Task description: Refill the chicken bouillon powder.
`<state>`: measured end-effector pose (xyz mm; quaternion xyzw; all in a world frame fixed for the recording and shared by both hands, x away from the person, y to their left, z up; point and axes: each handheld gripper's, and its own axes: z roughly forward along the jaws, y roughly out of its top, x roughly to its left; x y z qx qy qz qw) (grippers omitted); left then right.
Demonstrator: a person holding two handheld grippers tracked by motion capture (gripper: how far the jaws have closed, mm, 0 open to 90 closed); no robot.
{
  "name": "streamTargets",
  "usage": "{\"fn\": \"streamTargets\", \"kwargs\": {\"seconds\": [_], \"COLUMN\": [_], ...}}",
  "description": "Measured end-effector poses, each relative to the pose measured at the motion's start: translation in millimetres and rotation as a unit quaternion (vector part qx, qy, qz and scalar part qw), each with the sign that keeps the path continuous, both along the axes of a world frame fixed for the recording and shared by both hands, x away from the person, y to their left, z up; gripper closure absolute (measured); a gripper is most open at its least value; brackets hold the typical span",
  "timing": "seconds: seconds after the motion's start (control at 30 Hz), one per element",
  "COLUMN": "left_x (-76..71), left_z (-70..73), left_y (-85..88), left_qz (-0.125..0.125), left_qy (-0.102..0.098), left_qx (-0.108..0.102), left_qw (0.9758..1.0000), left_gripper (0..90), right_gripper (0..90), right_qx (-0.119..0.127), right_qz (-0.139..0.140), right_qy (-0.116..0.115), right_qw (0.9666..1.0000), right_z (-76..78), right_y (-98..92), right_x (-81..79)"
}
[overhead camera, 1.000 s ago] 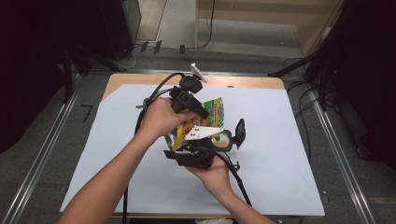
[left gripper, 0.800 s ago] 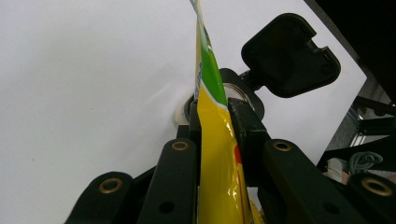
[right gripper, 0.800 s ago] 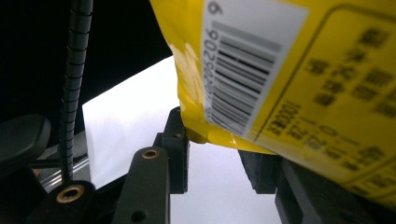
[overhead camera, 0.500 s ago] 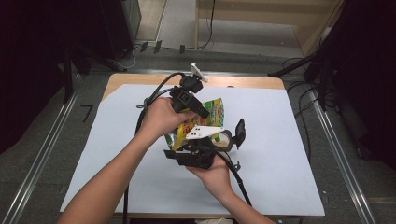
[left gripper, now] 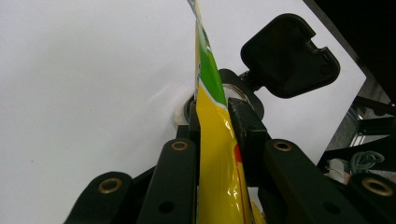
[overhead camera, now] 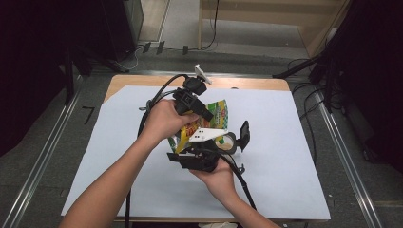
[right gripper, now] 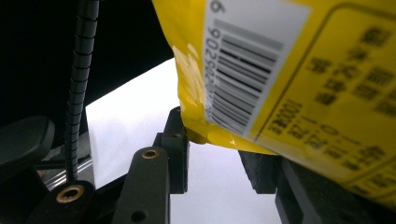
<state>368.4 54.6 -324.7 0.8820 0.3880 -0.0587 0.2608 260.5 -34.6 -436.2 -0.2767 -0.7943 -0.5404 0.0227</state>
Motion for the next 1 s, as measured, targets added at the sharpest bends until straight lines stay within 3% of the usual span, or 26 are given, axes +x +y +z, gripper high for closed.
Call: {"fn": "streamTargets", "kwargs": {"seconds": [1.0], "left_x": [-0.4], "left_z": [-1.1], "left_y": [0.7], "left_qz": [-0.001], "left_qy": [0.001], "left_qx": [0.001], "left_qw": [1.0], "left_gripper": [80.7], "right_gripper": [66.4], "right_qx": [-0.003], "right_qz": [-0.001], "right_qy": [-0.003], "right_qw": [1.0], "right_z": [0.0], "right_y": [0.5], "right_x": [-1.7]}}
